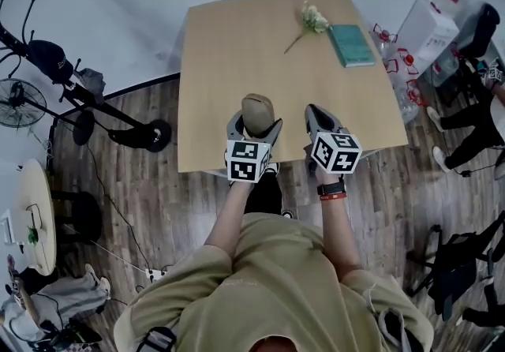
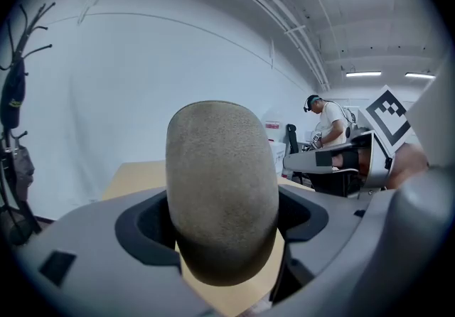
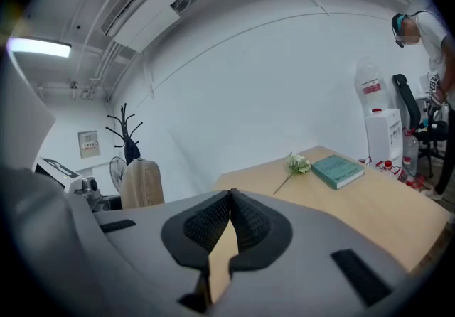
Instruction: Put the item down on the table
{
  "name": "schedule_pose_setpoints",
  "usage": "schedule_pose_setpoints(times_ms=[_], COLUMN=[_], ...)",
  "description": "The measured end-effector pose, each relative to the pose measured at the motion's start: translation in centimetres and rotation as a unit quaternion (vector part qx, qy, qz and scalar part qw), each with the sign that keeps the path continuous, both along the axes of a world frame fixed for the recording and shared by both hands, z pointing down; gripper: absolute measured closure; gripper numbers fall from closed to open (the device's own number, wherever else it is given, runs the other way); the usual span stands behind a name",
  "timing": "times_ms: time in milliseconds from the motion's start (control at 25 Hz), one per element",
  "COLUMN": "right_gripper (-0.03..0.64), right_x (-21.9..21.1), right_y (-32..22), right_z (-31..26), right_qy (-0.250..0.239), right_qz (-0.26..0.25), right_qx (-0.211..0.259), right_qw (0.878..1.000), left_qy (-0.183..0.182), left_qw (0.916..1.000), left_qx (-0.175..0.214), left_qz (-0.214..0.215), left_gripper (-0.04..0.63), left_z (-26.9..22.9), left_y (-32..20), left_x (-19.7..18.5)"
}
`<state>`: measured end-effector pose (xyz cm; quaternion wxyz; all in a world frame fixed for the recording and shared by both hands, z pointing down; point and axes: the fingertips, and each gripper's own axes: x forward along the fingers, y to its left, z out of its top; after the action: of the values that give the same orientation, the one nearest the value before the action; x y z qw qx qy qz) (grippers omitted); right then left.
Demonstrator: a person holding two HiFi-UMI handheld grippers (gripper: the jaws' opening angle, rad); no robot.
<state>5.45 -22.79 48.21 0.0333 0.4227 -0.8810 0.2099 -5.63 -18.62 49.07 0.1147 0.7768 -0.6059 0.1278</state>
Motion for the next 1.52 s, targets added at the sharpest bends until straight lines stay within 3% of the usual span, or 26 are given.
schedule_pose_setpoints(times_ms=[280,480,1000,1280,1520], right_gripper=[0.603,0.603,0.603,0.603,0.603], right_x=[-2.5,-2.7,-3.2,-3.6,-2.7], right_y=[-7.2,-11.0,-18.5,-21.0,-22.8], right_z=[0.0,1.1,5.0,6.6,8.3], right_qy=[-0.004,-0.009,-0.010,-0.016,-0.021], right_qz=[0.003,0.010,0.033,0.044,0.055], right_qx=[-0.018,-0.035,-0.081,-0.102,-0.121], right_qw=[1.000,0.999,0.996,0.994,0.991], left_qy=[0.002,-0.004,-0.059,-0.070,-0.085], left_qw=[0.9996,0.9991,0.9923,0.9859,0.9767], left_qx=[-0.026,-0.038,-0.091,-0.122,-0.149], left_qz=[0.006,0.015,0.059,0.092,0.129], left_gripper=[0.215,0.215,0.215,0.215,0.215], left_z=[0.8,1.4,6.2,8.9,11.5], left_y=[-8.2,-12.3,-21.6,-25.1,-27.4], left_x=[-3.2,-3.4,-5.3,-6.6,-5.6])
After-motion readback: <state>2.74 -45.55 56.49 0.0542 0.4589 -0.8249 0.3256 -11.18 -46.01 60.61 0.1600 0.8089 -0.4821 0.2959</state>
